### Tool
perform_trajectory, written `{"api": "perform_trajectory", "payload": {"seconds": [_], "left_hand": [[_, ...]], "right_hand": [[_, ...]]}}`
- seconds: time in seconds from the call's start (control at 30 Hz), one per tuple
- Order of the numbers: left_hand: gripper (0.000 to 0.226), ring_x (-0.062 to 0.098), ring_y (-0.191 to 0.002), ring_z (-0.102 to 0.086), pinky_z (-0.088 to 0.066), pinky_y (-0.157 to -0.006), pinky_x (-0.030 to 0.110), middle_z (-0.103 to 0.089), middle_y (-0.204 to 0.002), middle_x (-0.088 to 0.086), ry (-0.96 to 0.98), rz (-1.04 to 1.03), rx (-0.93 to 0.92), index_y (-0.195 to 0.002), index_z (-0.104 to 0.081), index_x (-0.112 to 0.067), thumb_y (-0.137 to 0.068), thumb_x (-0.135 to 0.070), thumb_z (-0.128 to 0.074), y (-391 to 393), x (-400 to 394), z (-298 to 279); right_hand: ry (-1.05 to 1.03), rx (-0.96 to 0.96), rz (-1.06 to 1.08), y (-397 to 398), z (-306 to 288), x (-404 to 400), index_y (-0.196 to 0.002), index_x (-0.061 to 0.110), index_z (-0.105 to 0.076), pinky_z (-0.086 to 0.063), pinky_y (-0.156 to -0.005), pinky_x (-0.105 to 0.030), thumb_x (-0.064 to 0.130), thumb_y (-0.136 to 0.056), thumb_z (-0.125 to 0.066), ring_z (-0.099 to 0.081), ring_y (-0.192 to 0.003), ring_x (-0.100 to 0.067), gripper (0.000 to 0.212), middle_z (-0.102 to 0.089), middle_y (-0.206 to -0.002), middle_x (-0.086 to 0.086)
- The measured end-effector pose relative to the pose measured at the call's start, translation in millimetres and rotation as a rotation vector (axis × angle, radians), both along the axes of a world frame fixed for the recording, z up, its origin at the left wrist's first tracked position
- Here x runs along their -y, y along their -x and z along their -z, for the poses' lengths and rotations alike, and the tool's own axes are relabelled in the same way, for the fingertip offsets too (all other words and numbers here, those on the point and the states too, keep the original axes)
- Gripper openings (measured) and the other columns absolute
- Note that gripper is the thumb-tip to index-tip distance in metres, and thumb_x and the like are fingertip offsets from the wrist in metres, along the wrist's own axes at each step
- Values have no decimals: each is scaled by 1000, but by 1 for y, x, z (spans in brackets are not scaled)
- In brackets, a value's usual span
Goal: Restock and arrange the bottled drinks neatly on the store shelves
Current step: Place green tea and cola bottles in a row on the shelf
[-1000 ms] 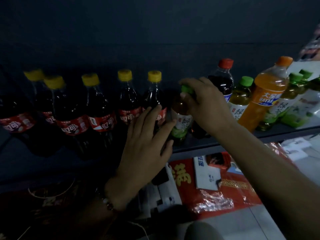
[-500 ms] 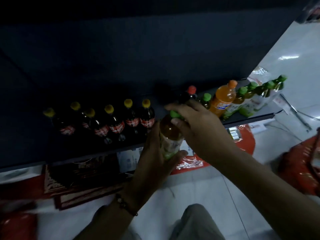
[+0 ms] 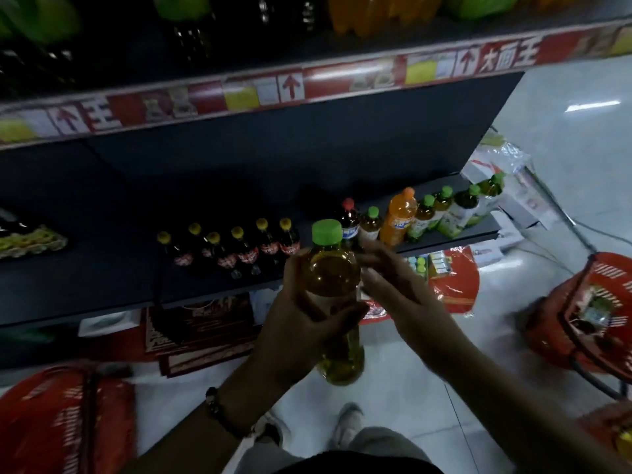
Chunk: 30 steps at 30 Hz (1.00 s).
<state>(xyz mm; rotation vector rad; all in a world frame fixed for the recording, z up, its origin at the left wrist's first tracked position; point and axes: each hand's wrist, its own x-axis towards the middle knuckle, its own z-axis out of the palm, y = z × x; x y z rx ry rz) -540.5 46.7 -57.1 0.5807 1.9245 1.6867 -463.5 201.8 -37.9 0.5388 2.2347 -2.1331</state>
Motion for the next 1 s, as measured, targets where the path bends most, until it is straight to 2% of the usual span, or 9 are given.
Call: {"api": "perform_trajectory", "payload": {"seconds": [0.1, 0.17, 0.23, 0.37, 0.47, 0.6, 0.73, 0.87, 1.0], "left_hand": [[75, 15, -108, -67, -58, -86, 33, -67, -115, -10, -80, -31, 54, -129, -44, -31, -67, -27, -85, -14, -2, -27], [71, 16, -105, -68, -60, -80, 34, -67, -113, -12, -99, -63, 56, -124, -47, -40, -64, -32, -85, -21, -4, -46], [72, 11, -102, -69, -59, -74, 27, -67, -110, -17, -111, -98, 18, -122, -46, -41, -64, -31, -86, -24, -3, -62], [80, 14, -98, -70, -58, -72, 25, -67, -108, -12, -164, -173, -97, -131, -42, -26, -63, -30, -84, -15, 1, -92], [79, 9, -96, -69, -56, -71, 20, -68, -106, -12, -187, -228, -158, -133, -41, -27, -68, -23, -87, 0, 6, -113], [71, 2, -100, -68, -54, -70, 16, -68, -109, -20, -177, -243, -258, -139, -37, -36, -76, -29, -70, 36, 20, -140], [70, 3, -110, -65, -54, -84, 20, -68, -118, -16, -144, -243, -386, -146, -35, -31, -84, -28, -68, 78, 42, -164], [61, 3, -111, -64, -53, -91, 26, -67, -121, -13, -88, -270, -560, -138, -47, -32, -84, -35, -73, 121, 69, -189], [47, -8, -108, -57, -45, -85, 8, -60, -114, -27, -3, -336, -784, -116, -47, -50, -80, -38, -76, 157, 94, -216]], "right_hand": [[280, 164, -76, -30, -1, 6, -122, 49, -48, -44, -104, -38, 57, -73, -54, -51, -125, -15, 50, -54, -134, 7], [375, 191, -183, -42, -6, 11, -120, 39, -51, -51, -91, -26, 44, -74, -62, -61, -113, -9, 48, -64, -122, 9], [407, 164, -256, -46, -12, 14, -123, 28, -53, -54, -81, -23, 29, -71, -74, -67, -105, -13, 57, -71, -111, 2], [369, 51, -232, -32, -33, 19, -123, 24, -55, -57, -80, -38, 13, -65, -80, -67, -101, -28, 64, -69, -108, -7], [323, -31, -193, -8, -52, 23, -118, 30, -55, -57, -78, -37, 6, -67, -74, -68, -98, -24, 60, -70, -105, -1], [215, -126, -160, 36, -77, 39, -117, 21, -55, -58, -72, -33, 1, -73, -78, -70, -89, -18, 54, -72, -97, 3], [174, -198, -86, 83, -93, 58, -118, 21, -55, -58, -73, -33, -2, -71, -80, -70, -91, -17, 57, -72, -100, 2], [89, -284, -68, 130, -114, 74, -116, 25, -55, -58, -73, -27, 5, -69, -83, -69, -94, -11, 59, -70, -104, 5], [16, -359, -35, 175, -134, 92, -114, 22, -56, -59, -73, -30, 3, -67, -84, -68, -93, -14, 58, -69, -105, -1]]}}
